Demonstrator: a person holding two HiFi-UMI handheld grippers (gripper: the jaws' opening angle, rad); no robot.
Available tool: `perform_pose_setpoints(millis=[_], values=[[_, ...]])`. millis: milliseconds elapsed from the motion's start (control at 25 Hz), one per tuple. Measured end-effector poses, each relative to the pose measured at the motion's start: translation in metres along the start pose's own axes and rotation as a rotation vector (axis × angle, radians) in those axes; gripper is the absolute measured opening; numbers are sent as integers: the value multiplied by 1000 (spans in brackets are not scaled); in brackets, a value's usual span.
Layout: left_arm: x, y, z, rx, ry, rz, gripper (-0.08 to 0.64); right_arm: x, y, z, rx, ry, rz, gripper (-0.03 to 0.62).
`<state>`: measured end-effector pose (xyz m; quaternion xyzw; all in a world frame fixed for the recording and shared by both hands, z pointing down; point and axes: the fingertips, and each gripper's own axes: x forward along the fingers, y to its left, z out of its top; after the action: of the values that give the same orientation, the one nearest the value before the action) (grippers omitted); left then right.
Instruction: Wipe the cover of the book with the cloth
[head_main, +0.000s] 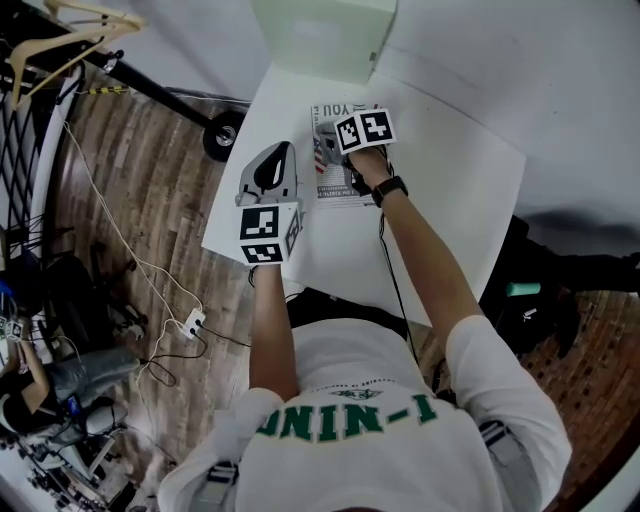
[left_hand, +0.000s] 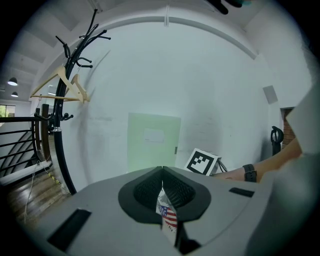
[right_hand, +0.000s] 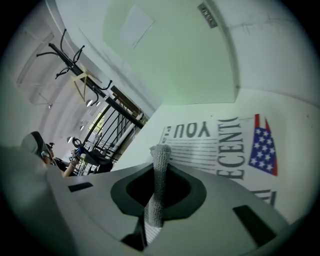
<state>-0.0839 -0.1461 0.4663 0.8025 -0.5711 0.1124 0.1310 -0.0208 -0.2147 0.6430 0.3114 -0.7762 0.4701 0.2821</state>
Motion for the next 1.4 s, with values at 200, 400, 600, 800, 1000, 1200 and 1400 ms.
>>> perform_pose_setpoints(millis=[200,400,600,800,1000,1200,1400], values=[[16,-30,0,10,-3,-68,15,-48,-62,2,76,-55,-85,34],[24,-52,4,21,-8,-116,14,-85,-102,0,128,-87,-140,34],[22,-46,6,18,-13,-104,15,-86,-106,0,116,-82,-182,34],[12,-29,8,9,-20,-64,14,-66,-72,2,88,-53,-134,35],[2,-11,6,10,-12,-29,14,-19,3,5,12,-29,-6,35],[-6,3,3,5,-8,4,14,11,26,-2,-41,28,-4,35],[-4,4,1,-5,-5,-3,14,-1,0,-4,-13,-6,-52,35]])
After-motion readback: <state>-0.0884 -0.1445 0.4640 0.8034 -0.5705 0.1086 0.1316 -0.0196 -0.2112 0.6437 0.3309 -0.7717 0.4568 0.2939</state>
